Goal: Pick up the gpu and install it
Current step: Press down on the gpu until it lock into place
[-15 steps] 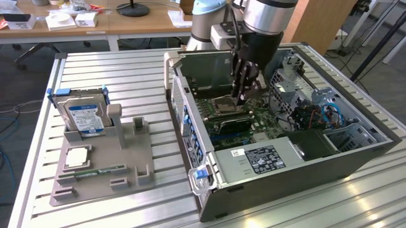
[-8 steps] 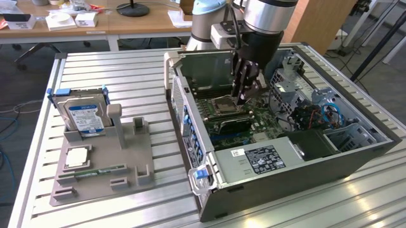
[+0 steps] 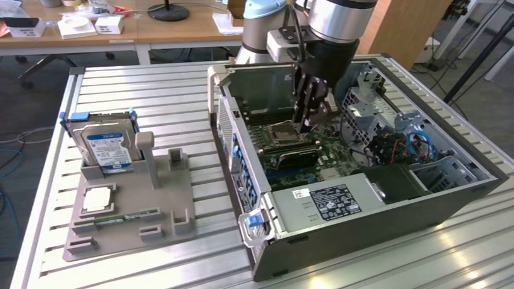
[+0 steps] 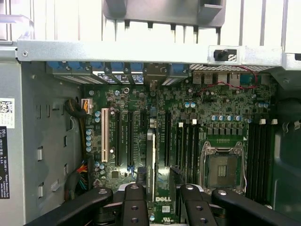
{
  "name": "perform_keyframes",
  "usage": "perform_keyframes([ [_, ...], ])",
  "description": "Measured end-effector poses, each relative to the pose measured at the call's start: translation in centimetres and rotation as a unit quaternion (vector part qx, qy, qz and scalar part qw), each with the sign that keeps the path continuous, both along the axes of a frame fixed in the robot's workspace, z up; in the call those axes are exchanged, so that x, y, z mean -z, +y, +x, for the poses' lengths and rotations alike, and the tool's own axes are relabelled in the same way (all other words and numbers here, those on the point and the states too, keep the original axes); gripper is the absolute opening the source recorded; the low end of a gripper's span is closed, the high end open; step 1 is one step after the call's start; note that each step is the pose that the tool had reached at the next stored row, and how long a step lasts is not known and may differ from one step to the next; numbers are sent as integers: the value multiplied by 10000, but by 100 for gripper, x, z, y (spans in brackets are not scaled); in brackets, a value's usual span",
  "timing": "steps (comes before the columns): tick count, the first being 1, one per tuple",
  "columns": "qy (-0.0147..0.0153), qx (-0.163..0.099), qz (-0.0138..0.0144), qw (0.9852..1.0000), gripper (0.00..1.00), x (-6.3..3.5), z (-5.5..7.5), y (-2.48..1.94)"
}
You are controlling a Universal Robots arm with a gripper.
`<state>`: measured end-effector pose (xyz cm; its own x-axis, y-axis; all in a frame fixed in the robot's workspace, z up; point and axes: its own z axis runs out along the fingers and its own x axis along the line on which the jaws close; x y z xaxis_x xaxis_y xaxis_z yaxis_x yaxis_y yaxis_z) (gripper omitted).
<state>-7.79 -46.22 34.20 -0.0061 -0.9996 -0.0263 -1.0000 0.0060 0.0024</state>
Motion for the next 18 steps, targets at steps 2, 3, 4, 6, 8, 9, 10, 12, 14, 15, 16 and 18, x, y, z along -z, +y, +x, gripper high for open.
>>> perform_keyframes([
  [2, 0, 0, 0, 10000, 32, 0, 0, 0],
  [3, 0, 0, 0, 10000, 26, 0, 0, 0],
  [4, 0, 0, 0, 10000, 26, 0, 0, 0],
  [6, 0, 0, 0, 10000, 10, 0, 0, 0],
  [8, 0, 0, 0, 10000, 10, 0, 0, 0],
  [9, 0, 0, 0, 10000, 10, 0, 0, 0],
  [10, 0, 0, 0, 10000, 10, 0, 0, 0],
  [12, 0, 0, 0, 10000, 10, 6, 0, 0],
  [14, 0, 0, 0, 10000, 10, 29, 0, 0],
  [15, 0, 0, 0, 10000, 10, 47, 0, 0],
  [16, 0, 0, 0, 10000, 10, 65, 0, 0],
  [18, 0, 0, 1, 10000, 10, 102, 0, 0],
])
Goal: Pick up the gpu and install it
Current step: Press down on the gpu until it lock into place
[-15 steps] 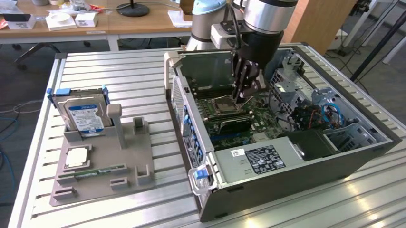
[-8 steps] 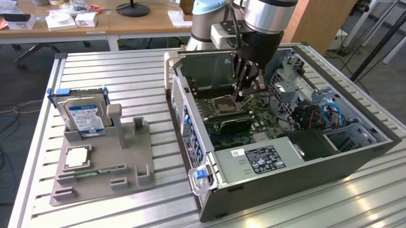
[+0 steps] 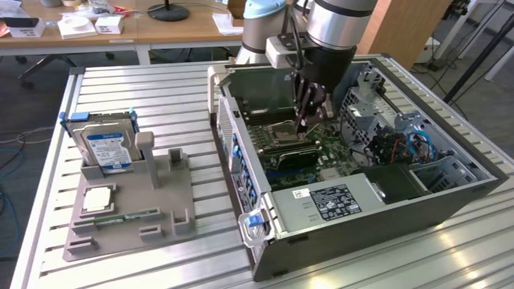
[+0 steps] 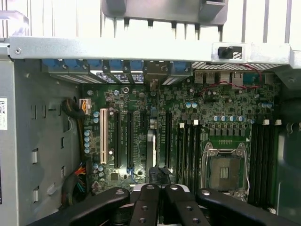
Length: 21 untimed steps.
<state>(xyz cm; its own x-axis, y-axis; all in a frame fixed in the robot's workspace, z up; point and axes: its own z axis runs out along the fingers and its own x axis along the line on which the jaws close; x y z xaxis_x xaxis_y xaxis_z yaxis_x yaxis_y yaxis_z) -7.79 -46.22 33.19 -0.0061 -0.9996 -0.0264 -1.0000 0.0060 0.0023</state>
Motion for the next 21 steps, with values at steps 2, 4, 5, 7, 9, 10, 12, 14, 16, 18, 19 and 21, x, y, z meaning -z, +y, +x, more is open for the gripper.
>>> perform_keyframes([
  [2, 0, 0, 0, 10000, 10, 36, 0, 0],
  [4, 0, 0, 0, 10000, 10, 72, 0, 0],
  [5, 0, 0, 0, 10000, 10, 89, 0, 0],
  [7, 1, 0, -1, 10000, 10, 126, 0, 0],
  [9, 1, 0, -1, 10000, 10, 162, 0, 0],
  [10, 2, 0, 0, 10000, 10, 181, 0, 0],
  [12, 2, 0, 0, 10000, 10, 216, 0, 0],
  [14, 2, 0, 0, 10000, 10, 255, 0, 0],
  [16, 2, 0, 0, 10000, 10, 290, 0, 0],
  [18, 2, 0, -1, 10000, 10, 326, 0, 0],
  [19, 2, 0, -1, 10000, 10, 344, 0, 0],
  [21, 1, 0, 0, 10000, 10, 382, 0, 0],
])
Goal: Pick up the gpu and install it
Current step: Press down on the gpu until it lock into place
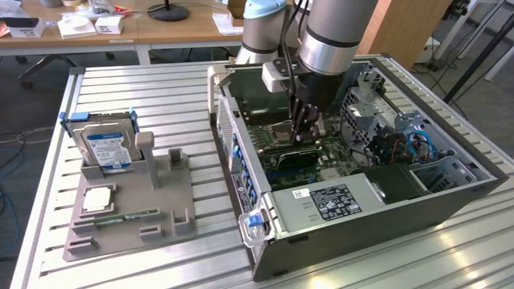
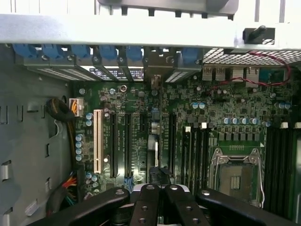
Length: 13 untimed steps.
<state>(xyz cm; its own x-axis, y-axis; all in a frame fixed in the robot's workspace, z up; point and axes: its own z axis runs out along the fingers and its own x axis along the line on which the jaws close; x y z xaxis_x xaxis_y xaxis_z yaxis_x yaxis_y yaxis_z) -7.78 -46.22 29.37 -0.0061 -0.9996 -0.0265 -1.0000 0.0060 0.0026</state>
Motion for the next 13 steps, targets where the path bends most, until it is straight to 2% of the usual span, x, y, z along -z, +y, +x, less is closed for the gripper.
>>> perform_keyframes([
  [3, 0, 0, 0, 10000, 10, 45, 0, 0],
  [9, 1, 0, -1, 10000, 10, 49, 0, 0],
  [13, 0, 0, 1, 10000, 10, 104, 0, 0],
])
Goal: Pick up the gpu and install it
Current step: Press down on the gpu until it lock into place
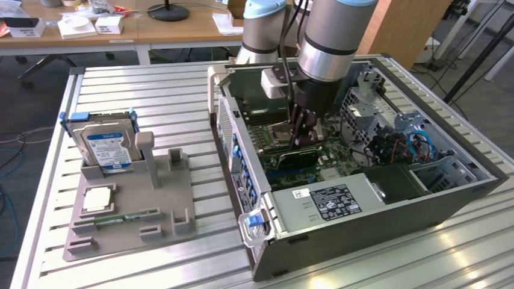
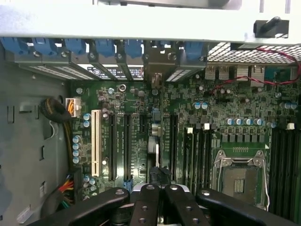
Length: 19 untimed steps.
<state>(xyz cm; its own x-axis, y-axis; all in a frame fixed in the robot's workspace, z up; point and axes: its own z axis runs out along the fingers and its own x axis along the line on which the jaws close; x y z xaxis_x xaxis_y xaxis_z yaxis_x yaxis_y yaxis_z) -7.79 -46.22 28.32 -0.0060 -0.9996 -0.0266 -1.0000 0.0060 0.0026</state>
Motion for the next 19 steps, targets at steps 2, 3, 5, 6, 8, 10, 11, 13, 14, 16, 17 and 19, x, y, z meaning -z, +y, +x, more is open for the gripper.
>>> perform_keyframes([
  [2, 1, 0, -1, 10000, 10, 4, 0, 0],
  [3, 0, 0, -1, 10000, 10, 4, 0, 0],
  [5, 0, 0, -1, 10000, 10, 5, 0, 0],
  [6, 0, 0, 0, 10000, 10, 8, 0, 2],
  [8, 0, 0, 0, 10000, 10, 18, 0, 3],
  [10, 0, 0, -1, 10000, 10, 40, 0, 3],
  [11, 0, 0, 0, 10000, 10, 45, 0, 3],
  [13, 0, 0, -1, 10000, 10, 45, 0, 3],
  [14, 1, 0, -1, 10000, 10, 46, 0, 3],
  [16, 0, 1, 4, 10000, 10, 57, 0, 8],
  [17, 0, 1, 5, 10000, 10, 61, -1, 13],
  [19, 0, 0, 5, 10000, 10, 69, 0, 26],
])
